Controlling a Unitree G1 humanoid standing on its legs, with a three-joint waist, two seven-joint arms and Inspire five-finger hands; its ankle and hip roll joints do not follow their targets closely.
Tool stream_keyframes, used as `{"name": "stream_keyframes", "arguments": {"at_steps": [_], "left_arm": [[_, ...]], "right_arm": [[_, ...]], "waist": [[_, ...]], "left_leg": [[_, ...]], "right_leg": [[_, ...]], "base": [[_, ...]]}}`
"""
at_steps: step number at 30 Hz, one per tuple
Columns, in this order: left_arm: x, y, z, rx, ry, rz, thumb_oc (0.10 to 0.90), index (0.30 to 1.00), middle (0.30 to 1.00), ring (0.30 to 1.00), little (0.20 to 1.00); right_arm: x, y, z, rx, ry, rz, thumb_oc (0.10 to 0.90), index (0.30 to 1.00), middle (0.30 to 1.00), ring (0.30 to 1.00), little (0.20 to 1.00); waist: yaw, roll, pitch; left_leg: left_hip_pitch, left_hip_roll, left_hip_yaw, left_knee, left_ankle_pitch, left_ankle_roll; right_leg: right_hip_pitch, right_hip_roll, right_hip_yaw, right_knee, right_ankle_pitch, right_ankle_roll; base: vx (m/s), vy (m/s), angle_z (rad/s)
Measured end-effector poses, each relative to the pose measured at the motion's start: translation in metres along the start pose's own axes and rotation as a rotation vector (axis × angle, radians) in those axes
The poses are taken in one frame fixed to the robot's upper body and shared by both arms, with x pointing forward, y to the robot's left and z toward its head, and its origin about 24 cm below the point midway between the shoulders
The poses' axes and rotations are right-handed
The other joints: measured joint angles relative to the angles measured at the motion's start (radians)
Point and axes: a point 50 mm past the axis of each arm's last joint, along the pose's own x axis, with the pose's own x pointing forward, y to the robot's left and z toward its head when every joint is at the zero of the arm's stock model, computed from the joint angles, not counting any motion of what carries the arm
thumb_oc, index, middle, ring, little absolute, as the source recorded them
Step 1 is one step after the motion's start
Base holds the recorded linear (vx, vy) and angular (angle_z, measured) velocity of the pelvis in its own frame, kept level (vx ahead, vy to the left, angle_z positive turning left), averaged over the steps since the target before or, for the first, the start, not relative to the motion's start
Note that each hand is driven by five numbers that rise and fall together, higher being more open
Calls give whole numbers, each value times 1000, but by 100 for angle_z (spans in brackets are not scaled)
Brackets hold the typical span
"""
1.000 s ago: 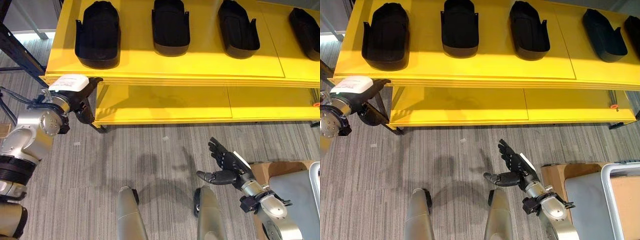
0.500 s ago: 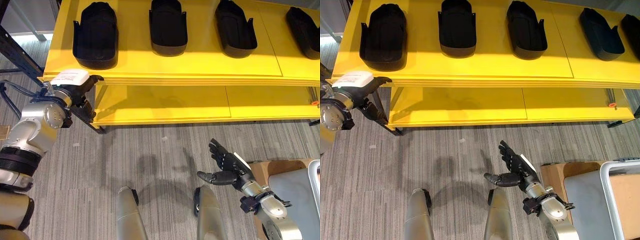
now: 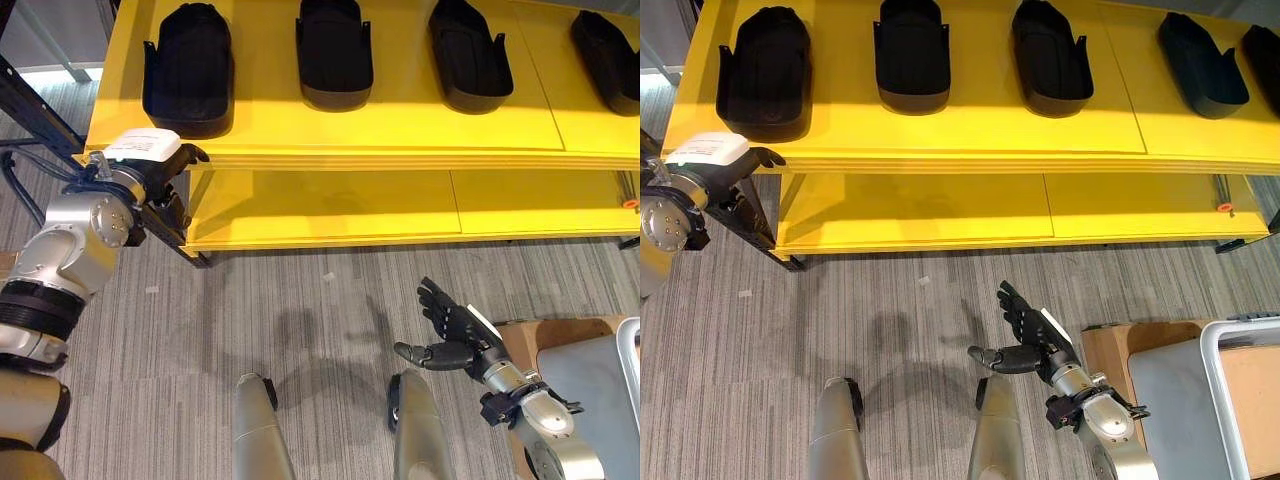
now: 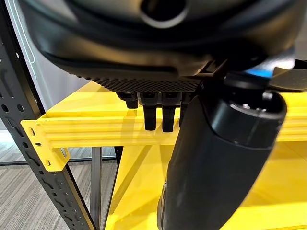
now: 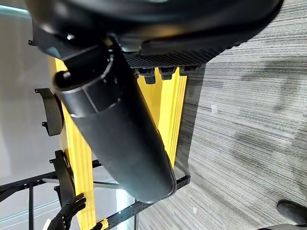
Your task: Move parts from the plastic box to the shelf.
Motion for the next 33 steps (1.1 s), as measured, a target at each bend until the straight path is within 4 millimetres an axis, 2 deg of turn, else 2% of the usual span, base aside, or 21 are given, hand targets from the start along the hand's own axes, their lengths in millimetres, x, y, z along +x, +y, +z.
{"name": "stream_keyframes", "arguments": {"at_steps": [13, 27, 33], "left_arm": [[0, 2, 3, 33, 1, 7, 900, 1000, 1000, 1000, 1000], [-8, 23, 42, 79, -170, 115, 900, 1000, 1000, 1000, 1000], [-13, 33, 50, 96, -211, 173, 900, 1000, 1000, 1000, 1000]], "right_arm": [[0, 0, 0, -1, 0, 0, 900, 1000, 1000, 1000, 1000], [0, -1, 1, -2, 0, -2, 900, 1000, 1000, 1000, 1000], [1, -1, 0, -2, 5, -3, 900, 1000, 1000, 1000, 1000]], "waist": [[-2, 0, 0], [0, -1, 0], [-3, -1, 0]], "left_leg": [[-1, 0, 0, 1, 0, 0], [-6, 0, -1, 2, -1, 1], [-10, 0, -1, 3, -1, 1]], "right_leg": [[-1, 0, 1, 1, 0, 0], [-5, 1, 0, 0, 0, 0], [-9, 2, 1, 0, 1, 1]], "base": [[0, 0, 0], [0, 0, 0], [0, 0, 0]]}}
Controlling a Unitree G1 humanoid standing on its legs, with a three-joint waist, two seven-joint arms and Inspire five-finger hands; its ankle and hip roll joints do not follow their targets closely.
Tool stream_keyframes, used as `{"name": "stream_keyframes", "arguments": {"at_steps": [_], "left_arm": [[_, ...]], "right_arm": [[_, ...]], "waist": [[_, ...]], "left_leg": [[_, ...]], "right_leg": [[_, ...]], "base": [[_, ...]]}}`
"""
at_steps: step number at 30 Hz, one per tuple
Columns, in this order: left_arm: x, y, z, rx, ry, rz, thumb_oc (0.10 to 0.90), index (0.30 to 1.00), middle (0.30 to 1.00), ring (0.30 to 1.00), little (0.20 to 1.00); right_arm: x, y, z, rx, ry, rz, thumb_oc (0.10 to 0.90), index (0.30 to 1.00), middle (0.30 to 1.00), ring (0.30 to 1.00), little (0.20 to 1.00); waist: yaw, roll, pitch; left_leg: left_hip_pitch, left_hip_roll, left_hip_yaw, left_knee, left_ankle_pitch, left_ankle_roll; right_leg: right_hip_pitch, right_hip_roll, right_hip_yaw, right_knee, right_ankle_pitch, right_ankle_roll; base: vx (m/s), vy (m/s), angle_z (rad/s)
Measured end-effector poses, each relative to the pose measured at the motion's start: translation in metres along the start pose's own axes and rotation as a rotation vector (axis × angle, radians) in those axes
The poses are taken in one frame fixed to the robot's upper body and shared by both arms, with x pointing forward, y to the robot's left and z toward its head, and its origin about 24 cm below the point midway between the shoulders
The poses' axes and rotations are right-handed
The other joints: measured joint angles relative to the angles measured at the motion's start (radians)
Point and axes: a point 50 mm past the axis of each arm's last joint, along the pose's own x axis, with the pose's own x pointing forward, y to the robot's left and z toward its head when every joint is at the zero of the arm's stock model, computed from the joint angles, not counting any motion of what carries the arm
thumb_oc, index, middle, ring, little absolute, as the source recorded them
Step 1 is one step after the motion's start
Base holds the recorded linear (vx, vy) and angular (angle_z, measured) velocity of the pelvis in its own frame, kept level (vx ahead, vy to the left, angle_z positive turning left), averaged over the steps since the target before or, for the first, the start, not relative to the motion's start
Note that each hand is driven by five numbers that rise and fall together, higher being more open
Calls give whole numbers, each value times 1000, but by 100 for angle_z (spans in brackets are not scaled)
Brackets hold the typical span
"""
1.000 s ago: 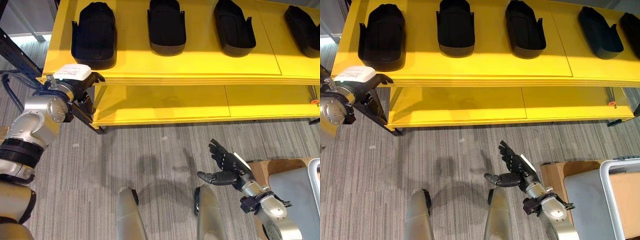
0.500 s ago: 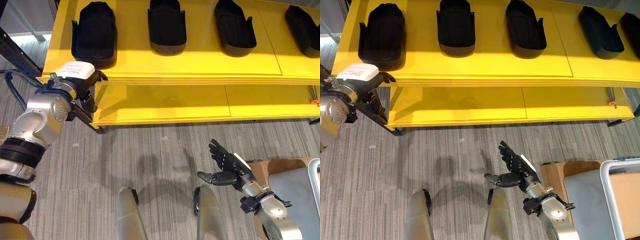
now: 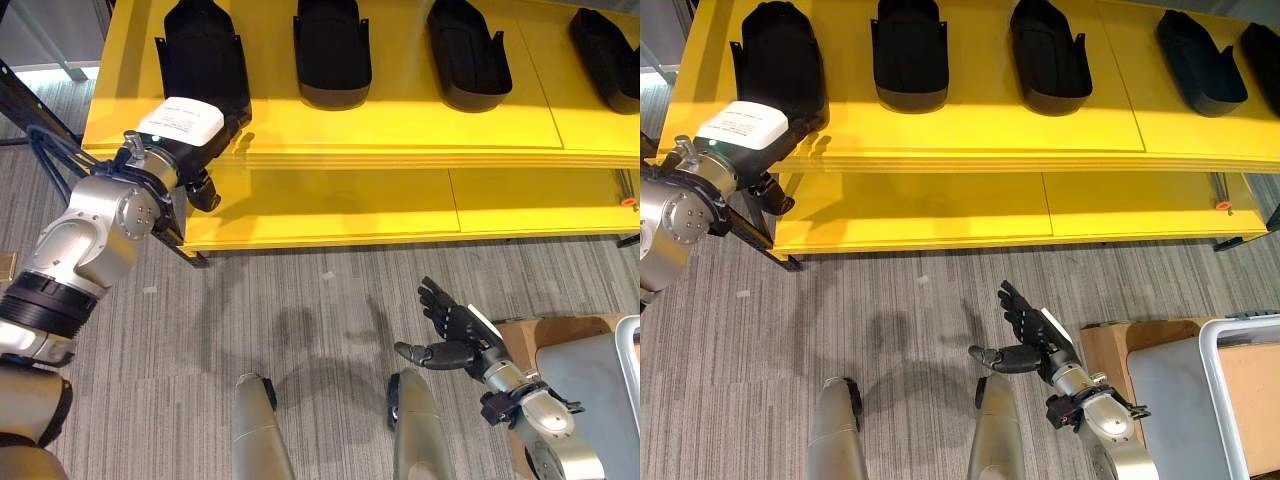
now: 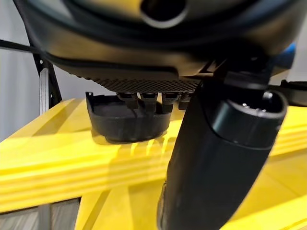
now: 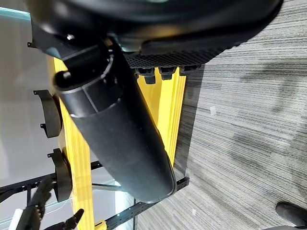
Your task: Move parts from the plastic box to the shelf.
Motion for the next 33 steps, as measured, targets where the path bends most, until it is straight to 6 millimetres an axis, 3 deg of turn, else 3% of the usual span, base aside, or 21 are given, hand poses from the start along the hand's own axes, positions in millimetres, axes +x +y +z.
{"name": "stream_keyframes", "arguments": {"at_steps": [11, 18, 26, 33], "left_arm": [[0, -3, -7, -7, 30, -12, 900, 1000, 1000, 1000, 1000], [0, -10, -21, -22, 103, -46, 900, 1000, 1000, 1000, 1000], [0, -9, -20, -24, 95, -42, 900, 1000, 1000, 1000, 1000], [0, 1, -1, -15, 9, -1, 900, 1000, 1000, 1000, 1000]], "right_arm": [[0, 0, 0, 1, 6, 1, 900, 1000, 1000, 1000, 1000], [0, 0, -1, 0, 9, 2, 900, 1000, 1000, 1000, 1000], [1, 0, 0, -2, 8, 5, 900, 1000, 1000, 1000, 1000], [1, -1, -1, -2, 12, 4, 900, 1000, 1000, 1000, 1000]], "waist": [[0, 0, 0], [2, 0, 0], [0, 0, 0], [1, 0, 0]], "left_leg": [[-2, 0, 1, 4, -1, 1], [-3, 0, 1, 6, -1, 1], [-3, 0, 1, 6, -1, 1], [-6, 0, 2, 6, 0, 1]], "right_leg": [[-2, 0, 2, 0, 1, 2], [-2, 0, 3, 1, 2, 1], [-3, 0, 3, 2, 2, 1], [-7, 0, 5, 3, 2, 1]], "base": [[0, 0, 0], [0, 0, 0], [0, 0, 0], [0, 0, 0]]}}
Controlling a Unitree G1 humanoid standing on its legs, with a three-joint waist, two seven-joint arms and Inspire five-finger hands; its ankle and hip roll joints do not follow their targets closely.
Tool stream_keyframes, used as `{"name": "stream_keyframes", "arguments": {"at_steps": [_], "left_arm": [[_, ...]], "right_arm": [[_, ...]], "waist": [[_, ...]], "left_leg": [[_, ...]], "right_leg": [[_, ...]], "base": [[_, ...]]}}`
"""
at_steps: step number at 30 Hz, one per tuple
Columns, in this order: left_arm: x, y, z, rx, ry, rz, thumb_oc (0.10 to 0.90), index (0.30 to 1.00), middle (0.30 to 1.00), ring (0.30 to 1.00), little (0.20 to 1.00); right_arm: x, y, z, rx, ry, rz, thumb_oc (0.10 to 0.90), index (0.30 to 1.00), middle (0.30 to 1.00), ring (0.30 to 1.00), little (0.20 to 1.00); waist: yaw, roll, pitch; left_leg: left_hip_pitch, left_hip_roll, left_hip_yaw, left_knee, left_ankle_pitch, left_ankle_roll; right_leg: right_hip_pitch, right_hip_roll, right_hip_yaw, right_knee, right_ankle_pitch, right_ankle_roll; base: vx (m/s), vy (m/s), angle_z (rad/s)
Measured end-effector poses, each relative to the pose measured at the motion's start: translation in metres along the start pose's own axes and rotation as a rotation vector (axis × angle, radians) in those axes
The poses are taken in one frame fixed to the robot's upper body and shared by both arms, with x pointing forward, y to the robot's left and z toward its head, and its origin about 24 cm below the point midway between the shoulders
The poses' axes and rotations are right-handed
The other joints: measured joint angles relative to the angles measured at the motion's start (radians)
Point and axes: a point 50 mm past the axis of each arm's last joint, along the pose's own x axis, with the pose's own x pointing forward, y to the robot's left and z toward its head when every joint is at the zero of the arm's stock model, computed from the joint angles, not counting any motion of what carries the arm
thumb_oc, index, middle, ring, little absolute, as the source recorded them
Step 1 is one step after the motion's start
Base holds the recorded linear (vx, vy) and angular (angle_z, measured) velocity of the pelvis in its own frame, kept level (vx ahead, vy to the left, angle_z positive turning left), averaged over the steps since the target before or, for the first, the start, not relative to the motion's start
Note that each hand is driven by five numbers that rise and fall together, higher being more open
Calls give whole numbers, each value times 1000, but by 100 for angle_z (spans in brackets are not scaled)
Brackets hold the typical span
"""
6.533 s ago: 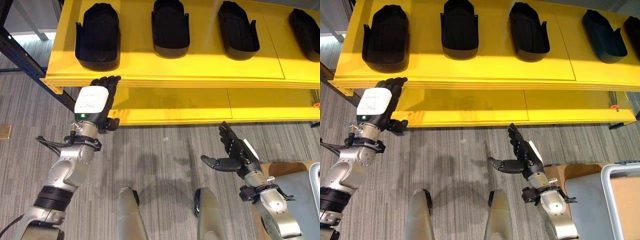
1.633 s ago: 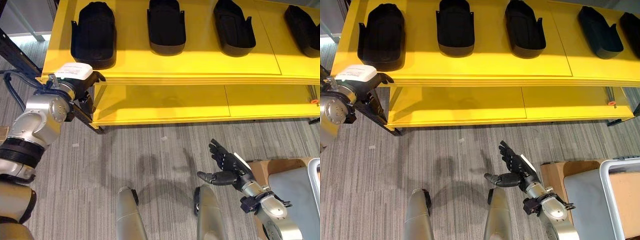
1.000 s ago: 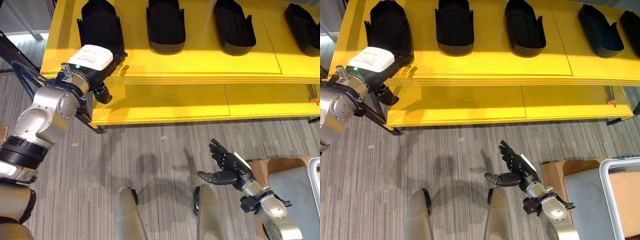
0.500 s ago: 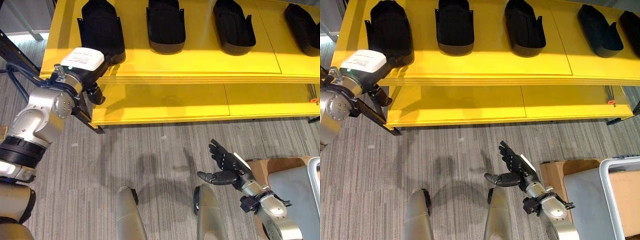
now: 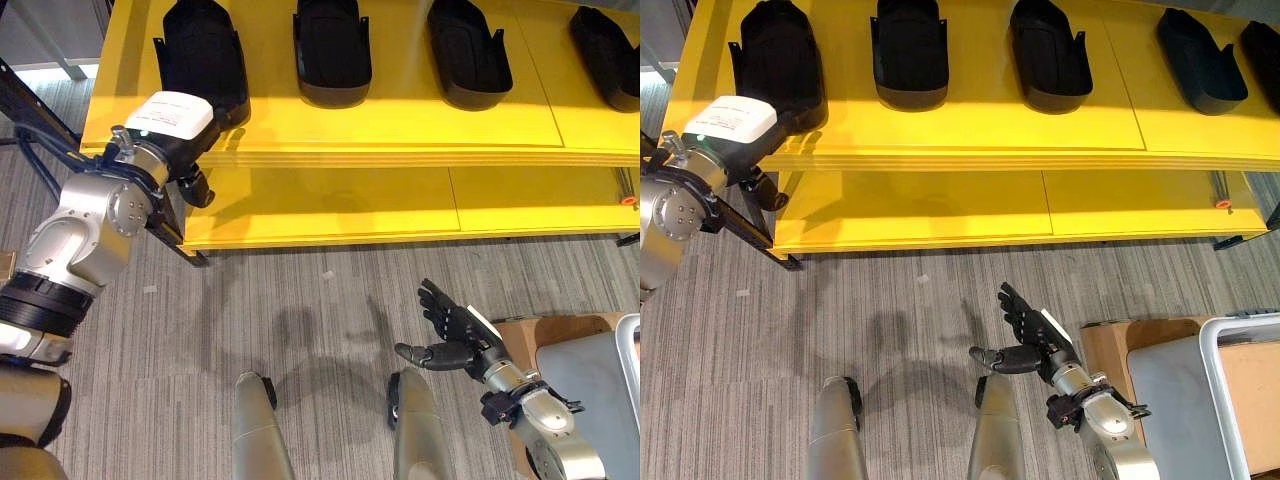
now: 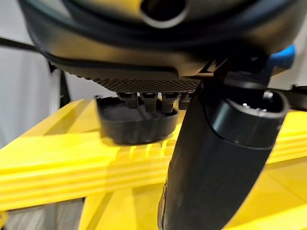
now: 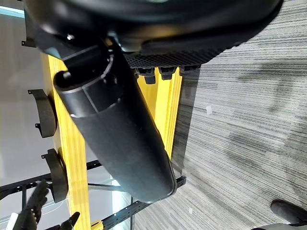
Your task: Move parts from the plastic box to the shelf.
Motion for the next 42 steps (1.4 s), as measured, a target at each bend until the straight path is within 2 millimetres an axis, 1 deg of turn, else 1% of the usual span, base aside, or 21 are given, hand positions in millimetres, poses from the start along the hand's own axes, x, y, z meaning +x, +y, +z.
{"name": "stream_keyframes", "arguments": {"at_steps": [4, 16, 20, 29, 36, 42], "left_arm": [[-1, 4, 10, -21, -59, 15, 900, 1000, 1000, 1000, 1000], [-1, 3, 12, -57, -82, -12, 900, 1000, 1000, 1000, 1000], [0, 0, 9, -86, -72, -26, 900, 1000, 1000, 1000, 1000], [2, -22, -11, -104, 27, -129, 900, 1000, 1000, 1000, 1000], [3, -28, -20, -118, 75, -151, 900, 1000, 1000, 1000, 1000], [8, -28, -20, -145, 94, -146, 900, 1000, 1000, 1000, 1000]], "right_arm": [[0, 0, 0, -1, 0, 0, 900, 1000, 1000, 1000, 1000], [-1, -1, -1, -4, 6, 10, 900, 1000, 1000, 1000, 1000], [-1, -1, -1, -4, 7, 11, 900, 1000, 1000, 1000, 1000], [-1, -1, -2, -3, 9, 11, 900, 1000, 1000, 1000, 1000], [-2, 0, -2, -2, 13, 11, 900, 1000, 1000, 1000, 1000], [-2, 0, -2, -3, 12, 13, 900, 1000, 1000, 1000, 1000]], "waist": [[-3, 0, 0], [-4, 0, 0], [-4, 0, 0], [-6, 0, 0], [-8, 0, 0], [-7, 0, -1]], "left_leg": [[0, 0, 2, 0, 0, 0], [-1, 0, 2, 0, 0, 0], [0, 0, 2, 0, 0, 0], [0, 0, 3, 1, 0, 0], [0, 0, 3, 2, 0, 0], [0, 0, 3, 5, 0, 0]], "right_leg": [[-3, 0, 2, 1, 0, 0], [-4, 0, 2, 2, 0, 0], [-4, 0, 3, 3, 0, 0], [-5, 0, 3, 4, 0, 0], [-5, 0, 4, 4, 0, 0], [-5, 0, 5, 5, 1, 0]], "base": [[0, 0, 0], [0, 0, 0], [0, 0, 0], [0, 0, 0], [0, 0, 0], [0, 0, 0]]}}
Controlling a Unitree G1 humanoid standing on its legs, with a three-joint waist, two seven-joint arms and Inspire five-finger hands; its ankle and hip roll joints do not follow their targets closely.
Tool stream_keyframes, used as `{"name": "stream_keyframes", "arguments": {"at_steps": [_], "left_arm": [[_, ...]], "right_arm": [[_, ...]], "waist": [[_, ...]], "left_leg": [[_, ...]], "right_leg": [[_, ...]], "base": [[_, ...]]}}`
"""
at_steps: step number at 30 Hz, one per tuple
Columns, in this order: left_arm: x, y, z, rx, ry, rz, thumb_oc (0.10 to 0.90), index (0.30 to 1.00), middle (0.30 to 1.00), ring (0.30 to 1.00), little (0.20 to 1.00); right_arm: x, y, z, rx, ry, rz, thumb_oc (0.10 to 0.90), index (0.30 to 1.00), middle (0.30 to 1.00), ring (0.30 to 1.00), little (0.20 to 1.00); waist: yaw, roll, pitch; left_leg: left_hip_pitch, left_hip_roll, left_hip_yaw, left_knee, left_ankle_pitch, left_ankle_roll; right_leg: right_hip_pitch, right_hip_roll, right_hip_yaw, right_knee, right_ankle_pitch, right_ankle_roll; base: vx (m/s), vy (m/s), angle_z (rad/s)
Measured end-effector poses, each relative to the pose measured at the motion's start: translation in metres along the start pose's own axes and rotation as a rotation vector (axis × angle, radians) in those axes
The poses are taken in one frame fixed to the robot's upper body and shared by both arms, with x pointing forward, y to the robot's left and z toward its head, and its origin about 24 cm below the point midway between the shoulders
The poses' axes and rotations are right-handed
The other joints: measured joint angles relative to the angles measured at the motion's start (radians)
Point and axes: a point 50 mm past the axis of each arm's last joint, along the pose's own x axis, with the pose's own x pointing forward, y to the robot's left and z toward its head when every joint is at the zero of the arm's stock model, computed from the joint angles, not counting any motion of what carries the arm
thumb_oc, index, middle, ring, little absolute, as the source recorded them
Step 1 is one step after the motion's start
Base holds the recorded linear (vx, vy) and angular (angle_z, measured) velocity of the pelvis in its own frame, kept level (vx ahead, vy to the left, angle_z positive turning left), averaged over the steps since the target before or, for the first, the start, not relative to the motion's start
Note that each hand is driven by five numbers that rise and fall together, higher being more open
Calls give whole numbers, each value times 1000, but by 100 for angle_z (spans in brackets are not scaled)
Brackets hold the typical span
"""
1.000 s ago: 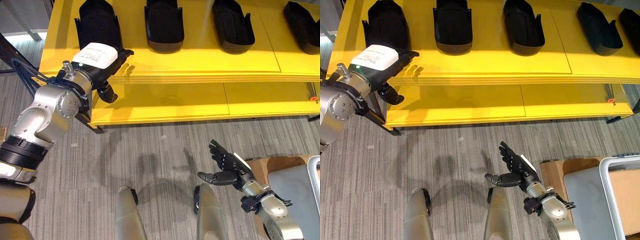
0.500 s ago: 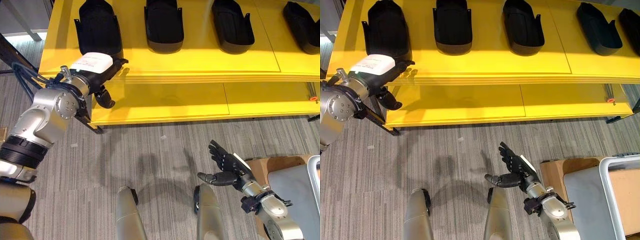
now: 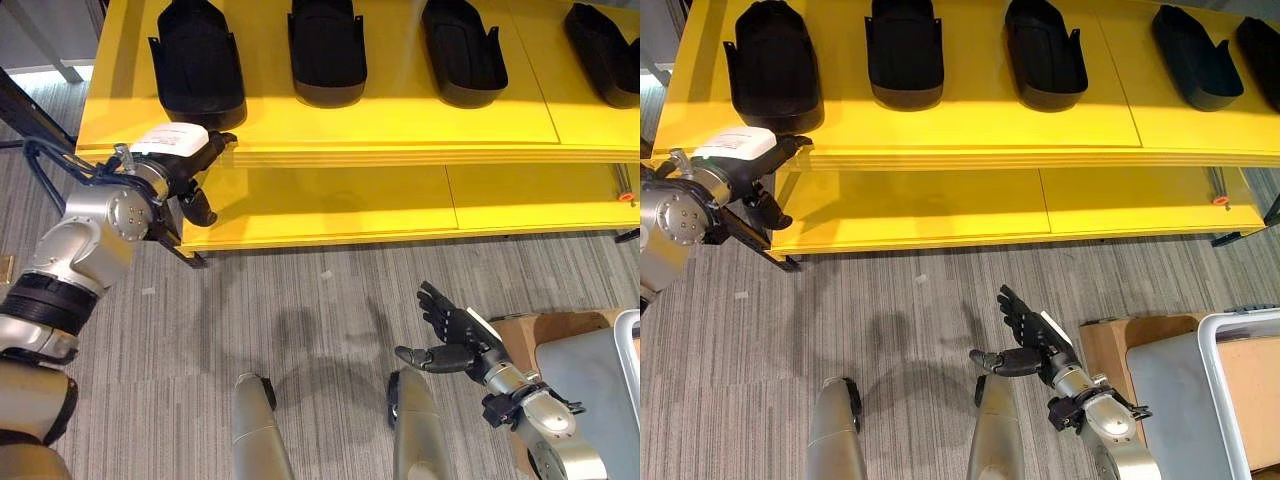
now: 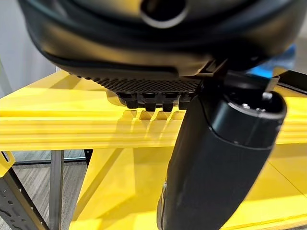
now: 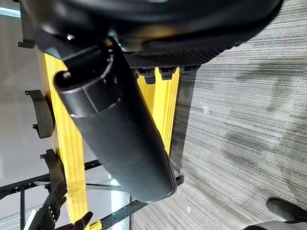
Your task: Move parts from the plastic box to the shelf.
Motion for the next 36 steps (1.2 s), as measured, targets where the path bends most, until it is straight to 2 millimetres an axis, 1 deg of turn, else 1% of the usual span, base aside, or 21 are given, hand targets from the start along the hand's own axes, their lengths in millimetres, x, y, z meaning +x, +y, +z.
{"name": "stream_keyframes", "arguments": {"at_steps": [8, 17, 22, 26, 31, 36], "left_arm": [[4, 7, 2, -25, -2, 8, 900, 1000, 1000, 1000, 1000], [4, 7, 0, -27, 5, 9, 900, 1000, 1000, 1000, 1000], [4, 6, -3, -30, 17, 6, 900, 1000, 1000, 1000, 1000], [4, 4, -6, -33, 30, 1, 900, 1000, 1000, 1000, 1000], [4, 4, -7, -36, 42, 1, 900, 1000, 1000, 1000, 1000], [4, 3, -13, -42, 68, -1, 900, 1000, 1000, 1000, 1000]], "right_arm": [[0, -1, 0, -6, 2, 0, 900, 1000, 1000, 1000, 1000], [0, -1, 0, -6, 3, -3, 900, 1000, 1000, 1000, 1000], [0, -4, -5, 1, 25, -14, 900, 1000, 1000, 1000, 1000], [-2, -4, -8, 5, 37, -17, 900, 1000, 1000, 1000, 1000], [-2, -4, -8, 4, 35, -16, 900, 1000, 1000, 1000, 1000], [-2, -4, -8, 4, 35, -16, 900, 1000, 1000, 1000, 1000]], "waist": [[-5, 0, 0], [-13, 0, -9], [-14, 0, -9], [-9, 0, -9], [-11, 0, -9], [-5, 0, -9]], "left_leg": [[-1, 0, 0, 3, 0, 0], [-18, 0, -1, 11, -1, 2], [-18, 0, 0, 13, -2, 2], [-18, 0, 0, 13, -2, 2], [-18, 0, 0, 13, -2, 2], [-18, 1, 0, 13, -2, 2]], "right_leg": [[-1, 0, 1, 1, 1, 0], [-17, 0, 3, 6, 2, 0], [-17, 0, 4, 6, 3, 0], [-17, 0, 4, 5, 4, -1], [-17, 0, 4, 5, 4, 0], [-17, 0, 4, 6, 4, 0]], "base": [[0, 0, 0], [0, 0, 0], [0, 0, 0], [0, 0, 0], [0, 0, 0], [0, 0, 0]]}}
